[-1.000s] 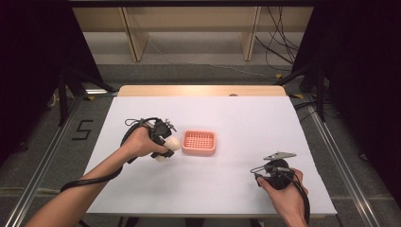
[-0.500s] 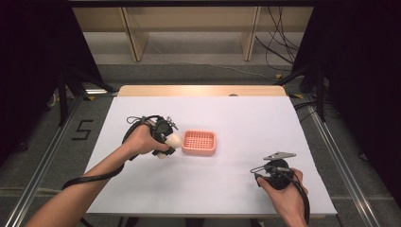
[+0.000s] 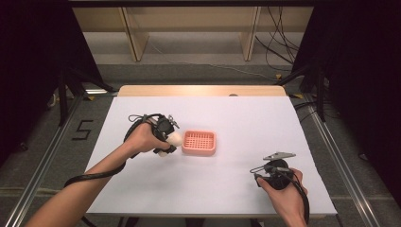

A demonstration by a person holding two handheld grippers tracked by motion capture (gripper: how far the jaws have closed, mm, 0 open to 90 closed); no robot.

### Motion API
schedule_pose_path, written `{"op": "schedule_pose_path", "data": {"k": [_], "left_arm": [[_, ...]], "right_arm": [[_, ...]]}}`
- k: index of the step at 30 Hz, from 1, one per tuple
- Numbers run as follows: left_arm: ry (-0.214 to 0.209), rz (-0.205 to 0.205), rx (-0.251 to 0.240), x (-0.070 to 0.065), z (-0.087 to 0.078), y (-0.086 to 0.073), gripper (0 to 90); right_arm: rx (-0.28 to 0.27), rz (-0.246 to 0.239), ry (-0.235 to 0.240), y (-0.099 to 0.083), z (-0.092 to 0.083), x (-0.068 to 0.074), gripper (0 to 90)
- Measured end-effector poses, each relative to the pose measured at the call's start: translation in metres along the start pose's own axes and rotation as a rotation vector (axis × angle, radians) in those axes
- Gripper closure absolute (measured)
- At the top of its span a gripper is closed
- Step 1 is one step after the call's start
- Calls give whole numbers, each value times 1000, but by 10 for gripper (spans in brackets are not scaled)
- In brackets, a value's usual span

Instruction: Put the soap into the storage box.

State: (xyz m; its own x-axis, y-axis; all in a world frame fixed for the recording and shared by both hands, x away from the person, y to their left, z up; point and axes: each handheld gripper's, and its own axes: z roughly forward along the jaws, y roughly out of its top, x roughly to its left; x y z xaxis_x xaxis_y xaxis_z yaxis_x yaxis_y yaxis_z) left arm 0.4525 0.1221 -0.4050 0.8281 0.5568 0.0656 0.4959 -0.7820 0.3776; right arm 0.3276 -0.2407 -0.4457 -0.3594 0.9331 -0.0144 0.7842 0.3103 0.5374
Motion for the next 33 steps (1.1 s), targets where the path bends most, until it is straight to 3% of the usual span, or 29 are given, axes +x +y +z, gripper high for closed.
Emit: {"op": "schedule_pose_path", "data": {"k": [33], "left_arm": [[15,31,-10,1,8,14,496]], "right_arm": [[-16,2,-2,0,-2,-1,450]]}}
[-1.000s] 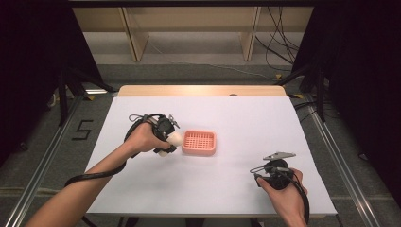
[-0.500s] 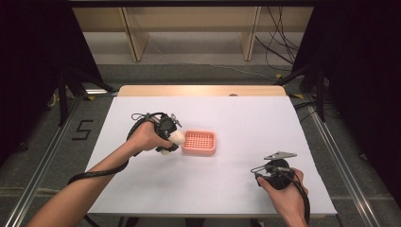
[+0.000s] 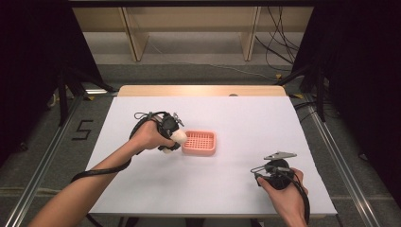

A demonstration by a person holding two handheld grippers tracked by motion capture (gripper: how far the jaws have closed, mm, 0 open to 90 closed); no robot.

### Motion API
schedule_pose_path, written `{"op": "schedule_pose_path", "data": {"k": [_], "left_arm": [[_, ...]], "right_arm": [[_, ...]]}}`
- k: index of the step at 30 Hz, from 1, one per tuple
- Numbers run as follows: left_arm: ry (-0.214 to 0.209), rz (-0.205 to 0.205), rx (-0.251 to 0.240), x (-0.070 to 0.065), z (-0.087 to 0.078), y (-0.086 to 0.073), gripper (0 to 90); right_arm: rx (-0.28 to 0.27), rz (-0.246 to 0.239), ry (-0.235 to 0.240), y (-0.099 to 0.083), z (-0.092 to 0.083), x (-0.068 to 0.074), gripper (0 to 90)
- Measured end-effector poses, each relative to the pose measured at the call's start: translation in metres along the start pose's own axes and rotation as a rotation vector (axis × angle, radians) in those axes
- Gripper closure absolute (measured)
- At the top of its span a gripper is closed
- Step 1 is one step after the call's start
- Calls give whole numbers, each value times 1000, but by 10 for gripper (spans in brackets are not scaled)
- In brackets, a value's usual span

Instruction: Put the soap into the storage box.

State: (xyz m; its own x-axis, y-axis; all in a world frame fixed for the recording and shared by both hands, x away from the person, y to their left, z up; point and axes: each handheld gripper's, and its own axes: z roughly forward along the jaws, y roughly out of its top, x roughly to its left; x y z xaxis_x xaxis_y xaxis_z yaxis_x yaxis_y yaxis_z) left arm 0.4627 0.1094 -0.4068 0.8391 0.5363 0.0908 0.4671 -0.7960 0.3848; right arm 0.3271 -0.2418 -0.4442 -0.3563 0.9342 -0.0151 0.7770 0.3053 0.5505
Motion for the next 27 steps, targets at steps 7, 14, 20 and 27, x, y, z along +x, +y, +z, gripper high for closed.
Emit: {"op": "schedule_pose_path", "data": {"k": [7,14,20,27], "left_arm": [[5,8,-1,0,1,3,496],[10,36,-4,0,3,8,496],[22,47,-10,-1,5,12,496],[29,64,-12,-1,6,14,496]], "right_arm": [[0,-3,4,0,1,0,448],[-1,1,4,0,1,0,447],[0,1,4,0,1,-1,447],[-1,4,4,0,1,-1,446]]}}
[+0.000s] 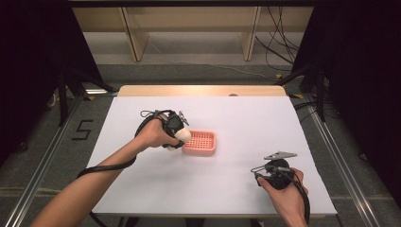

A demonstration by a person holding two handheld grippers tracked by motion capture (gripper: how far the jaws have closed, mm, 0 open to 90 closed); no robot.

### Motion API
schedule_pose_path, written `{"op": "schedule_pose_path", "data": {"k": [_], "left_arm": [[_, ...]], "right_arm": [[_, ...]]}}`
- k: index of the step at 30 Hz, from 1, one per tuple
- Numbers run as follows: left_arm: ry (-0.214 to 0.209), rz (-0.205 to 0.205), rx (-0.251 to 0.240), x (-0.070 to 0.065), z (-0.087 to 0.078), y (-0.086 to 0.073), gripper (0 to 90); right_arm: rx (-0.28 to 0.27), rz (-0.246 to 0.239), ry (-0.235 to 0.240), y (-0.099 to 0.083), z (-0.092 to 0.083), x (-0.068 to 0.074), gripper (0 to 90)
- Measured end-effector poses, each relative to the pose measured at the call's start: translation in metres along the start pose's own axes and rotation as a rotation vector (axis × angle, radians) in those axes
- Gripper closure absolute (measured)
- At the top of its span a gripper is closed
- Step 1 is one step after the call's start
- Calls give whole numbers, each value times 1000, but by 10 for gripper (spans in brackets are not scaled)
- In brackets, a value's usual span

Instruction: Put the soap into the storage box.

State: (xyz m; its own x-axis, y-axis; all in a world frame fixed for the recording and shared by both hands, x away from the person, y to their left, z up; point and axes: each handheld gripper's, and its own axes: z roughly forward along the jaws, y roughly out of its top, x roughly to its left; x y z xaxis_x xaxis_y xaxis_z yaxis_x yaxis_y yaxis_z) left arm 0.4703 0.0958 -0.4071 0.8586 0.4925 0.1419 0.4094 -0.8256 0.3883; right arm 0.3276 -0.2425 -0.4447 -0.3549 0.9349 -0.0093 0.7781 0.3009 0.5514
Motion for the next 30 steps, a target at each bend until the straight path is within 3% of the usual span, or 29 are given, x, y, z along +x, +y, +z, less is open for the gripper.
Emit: {"op": "schedule_pose_path", "data": {"k": [30], "left_arm": [[18,48,-21,-2,7,11,496]], "right_arm": [[1,4,-2,0,0,0,441]]}}
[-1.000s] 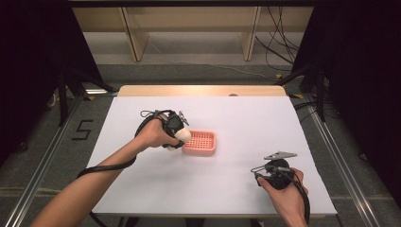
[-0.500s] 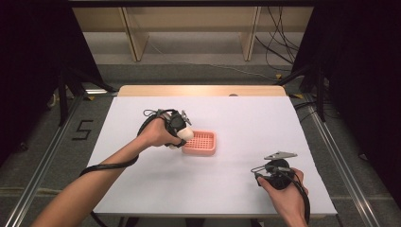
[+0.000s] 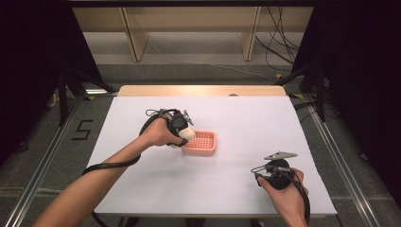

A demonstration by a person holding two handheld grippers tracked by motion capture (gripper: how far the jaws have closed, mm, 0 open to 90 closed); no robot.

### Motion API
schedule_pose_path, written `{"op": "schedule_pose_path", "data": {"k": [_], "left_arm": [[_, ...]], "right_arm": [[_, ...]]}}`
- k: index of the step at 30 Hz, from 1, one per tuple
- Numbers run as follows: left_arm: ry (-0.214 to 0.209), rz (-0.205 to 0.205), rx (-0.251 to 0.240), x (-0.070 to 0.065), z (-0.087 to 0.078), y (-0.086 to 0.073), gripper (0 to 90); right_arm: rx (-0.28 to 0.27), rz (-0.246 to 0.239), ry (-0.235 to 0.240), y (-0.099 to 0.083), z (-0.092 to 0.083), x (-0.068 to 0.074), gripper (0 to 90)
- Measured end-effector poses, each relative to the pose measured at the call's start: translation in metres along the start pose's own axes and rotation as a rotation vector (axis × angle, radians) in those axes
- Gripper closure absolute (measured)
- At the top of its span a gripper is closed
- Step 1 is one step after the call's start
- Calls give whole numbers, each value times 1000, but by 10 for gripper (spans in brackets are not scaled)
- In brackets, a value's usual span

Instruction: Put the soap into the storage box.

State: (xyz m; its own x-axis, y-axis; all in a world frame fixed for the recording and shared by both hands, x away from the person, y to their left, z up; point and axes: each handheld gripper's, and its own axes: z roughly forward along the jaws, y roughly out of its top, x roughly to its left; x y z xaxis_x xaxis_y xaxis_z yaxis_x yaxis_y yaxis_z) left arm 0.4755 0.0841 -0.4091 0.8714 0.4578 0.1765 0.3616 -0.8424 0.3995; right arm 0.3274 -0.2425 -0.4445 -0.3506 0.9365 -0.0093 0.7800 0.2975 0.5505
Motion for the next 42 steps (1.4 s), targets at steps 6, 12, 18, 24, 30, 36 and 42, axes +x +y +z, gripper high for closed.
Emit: {"op": "schedule_pose_path", "data": {"k": [6,12,18,24,30,36,42], "left_arm": [[4,16,-4,1,2,3,496],[9,22,-8,1,3,5,496],[9,31,-15,0,5,7,496],[10,41,-23,-1,7,9,496],[13,51,-31,-1,9,11,496],[9,40,-39,-2,10,13,496],[11,59,-45,-2,13,15,496]], "right_arm": [[-2,0,1,0,0,0,440],[-1,0,0,0,0,0,440],[-1,0,0,0,0,0,439],[-1,0,0,0,0,0,438],[-1,0,1,0,0,0,438],[-5,0,3,0,0,0,438],[-1,-1,3,0,0,0,437]]}}
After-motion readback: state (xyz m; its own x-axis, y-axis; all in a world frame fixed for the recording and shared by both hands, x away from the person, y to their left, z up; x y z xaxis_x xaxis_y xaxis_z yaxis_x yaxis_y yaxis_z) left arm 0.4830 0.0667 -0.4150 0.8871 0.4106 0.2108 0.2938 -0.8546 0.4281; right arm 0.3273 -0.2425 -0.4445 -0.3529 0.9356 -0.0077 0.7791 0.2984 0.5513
